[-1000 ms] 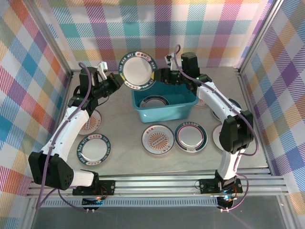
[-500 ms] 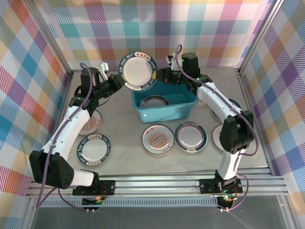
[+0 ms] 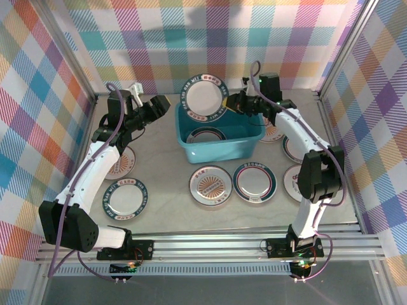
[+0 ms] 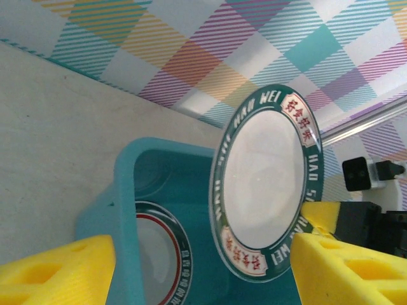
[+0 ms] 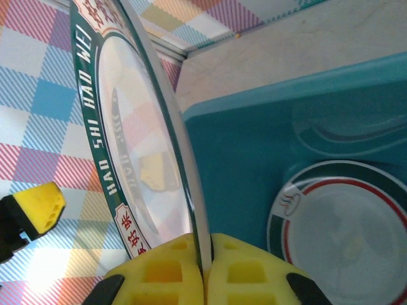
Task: Place the plates into the plastic bin on the countertop
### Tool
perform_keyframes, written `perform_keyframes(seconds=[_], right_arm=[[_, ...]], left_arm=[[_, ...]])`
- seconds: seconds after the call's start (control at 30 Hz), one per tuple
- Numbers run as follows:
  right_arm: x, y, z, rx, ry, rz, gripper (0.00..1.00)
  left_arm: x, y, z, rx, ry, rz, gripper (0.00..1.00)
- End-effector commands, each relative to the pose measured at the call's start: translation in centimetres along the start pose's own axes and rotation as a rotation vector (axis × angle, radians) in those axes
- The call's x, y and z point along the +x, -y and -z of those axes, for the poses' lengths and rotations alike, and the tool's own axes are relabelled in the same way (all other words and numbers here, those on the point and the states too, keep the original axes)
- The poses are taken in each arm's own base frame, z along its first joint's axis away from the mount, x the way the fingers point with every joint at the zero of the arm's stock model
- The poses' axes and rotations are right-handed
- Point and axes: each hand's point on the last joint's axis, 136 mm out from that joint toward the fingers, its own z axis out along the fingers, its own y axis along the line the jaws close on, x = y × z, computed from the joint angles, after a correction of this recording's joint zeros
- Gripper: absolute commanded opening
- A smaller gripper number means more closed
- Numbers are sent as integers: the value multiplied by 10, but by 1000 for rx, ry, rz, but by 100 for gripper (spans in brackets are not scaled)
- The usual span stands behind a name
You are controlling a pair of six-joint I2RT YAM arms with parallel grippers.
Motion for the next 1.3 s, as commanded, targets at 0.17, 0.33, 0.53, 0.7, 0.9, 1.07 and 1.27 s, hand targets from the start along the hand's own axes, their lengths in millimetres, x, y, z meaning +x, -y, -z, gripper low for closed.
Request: perform_keyframes(seconds=[0.17,0.33,0.53,0.7,0.9,1.07,1.27], right_arm=[[20,5,14,39,-98,55,0],[31,18,3,37,-150,6,0],[40,29,-12,43,-197,-21,0],[45,36,-24,49,-226,-36,0],[53,41,-39,42,-276,-44,0],[58,51,-48,45,-298,-74,0],[67,64,-55,64,-331,-105,0]], left_arm=[[18,-32,-16,-77,-65,-9,65],[37,-44,-34,-73,-136,15,64],[55,-53,-53,-55,-205,39,67],[64,-53,-62,-32,-235,46,69],[77,-54,-75,-19,-280,56,69],[82,-53,-82,-4,-297,65,69],[86,-51,-87,-2,-314,66,69]])
